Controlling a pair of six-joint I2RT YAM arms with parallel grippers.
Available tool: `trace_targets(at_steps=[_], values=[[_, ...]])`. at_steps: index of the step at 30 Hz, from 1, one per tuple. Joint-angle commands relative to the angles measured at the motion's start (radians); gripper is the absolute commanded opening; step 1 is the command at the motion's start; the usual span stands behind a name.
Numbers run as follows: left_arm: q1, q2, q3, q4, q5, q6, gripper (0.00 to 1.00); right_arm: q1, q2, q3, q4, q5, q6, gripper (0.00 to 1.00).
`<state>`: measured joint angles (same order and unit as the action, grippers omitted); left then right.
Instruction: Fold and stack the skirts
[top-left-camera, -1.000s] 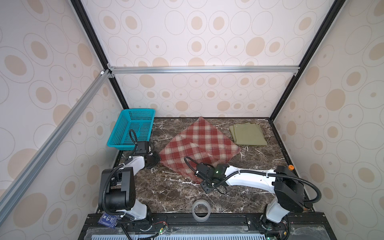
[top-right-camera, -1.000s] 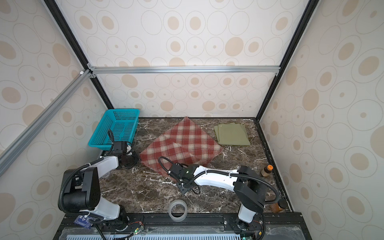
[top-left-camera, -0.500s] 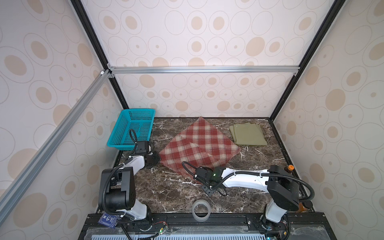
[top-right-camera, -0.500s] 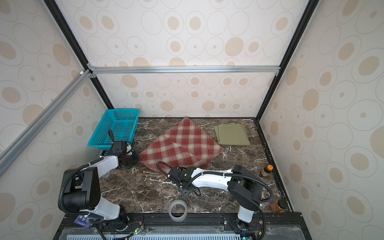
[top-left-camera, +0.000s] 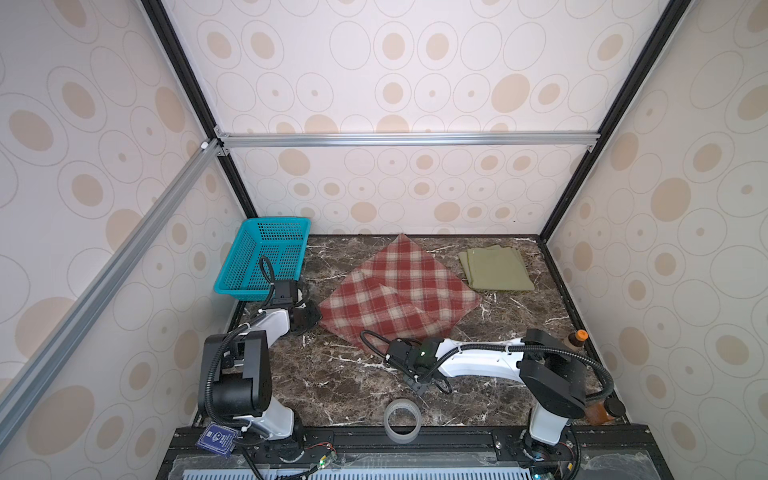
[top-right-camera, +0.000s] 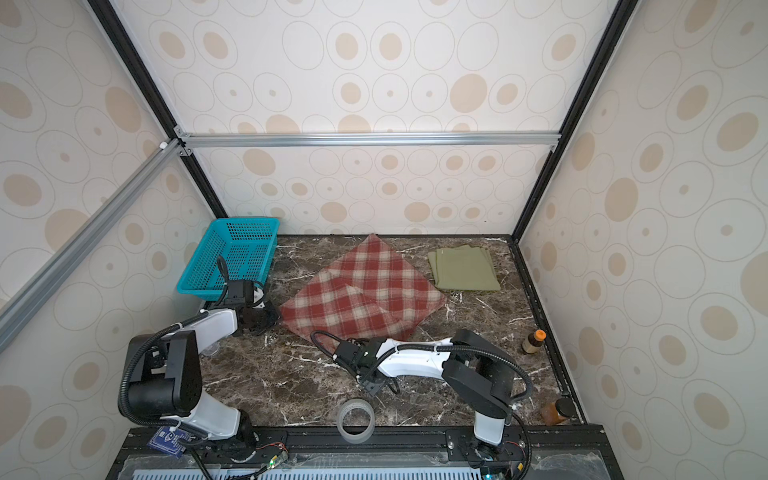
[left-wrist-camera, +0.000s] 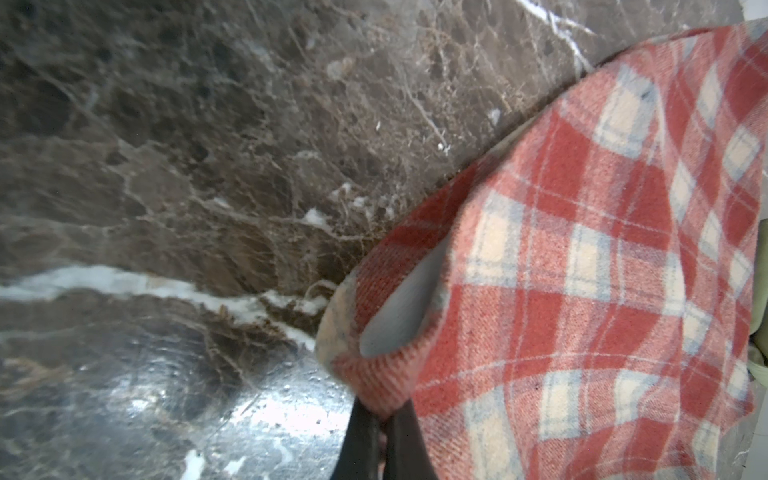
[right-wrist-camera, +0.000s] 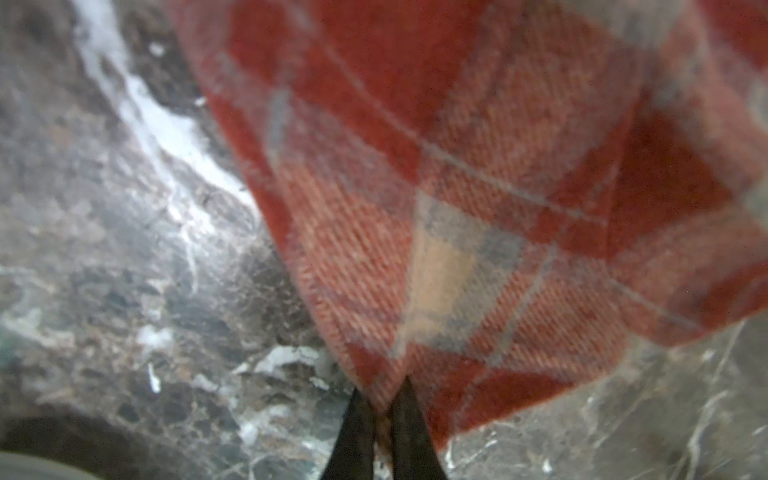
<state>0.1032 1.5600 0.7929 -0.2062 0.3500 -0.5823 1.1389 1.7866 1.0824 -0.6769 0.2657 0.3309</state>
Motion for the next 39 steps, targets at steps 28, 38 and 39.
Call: trace_targets(at_steps=[28, 38, 39], values=[[0.077, -0.141, 0.161, -0.078, 0.041, -0.013, 0.0, 0.091, -0.283, -0.032, -0.11, 0.07, 0.021, 0.0], [0.118, -0.215, 0.184, -0.105, 0.063, -0.004, 0.0, 0.135, -0.301, 0.021, -0.111, 0.06, 0.046, 0.0], [0.129, -0.222, 0.188, -0.108, 0.07, -0.002, 0.0, 0.142, -0.299, 0.03, -0.113, 0.062, 0.052, 0.0]])
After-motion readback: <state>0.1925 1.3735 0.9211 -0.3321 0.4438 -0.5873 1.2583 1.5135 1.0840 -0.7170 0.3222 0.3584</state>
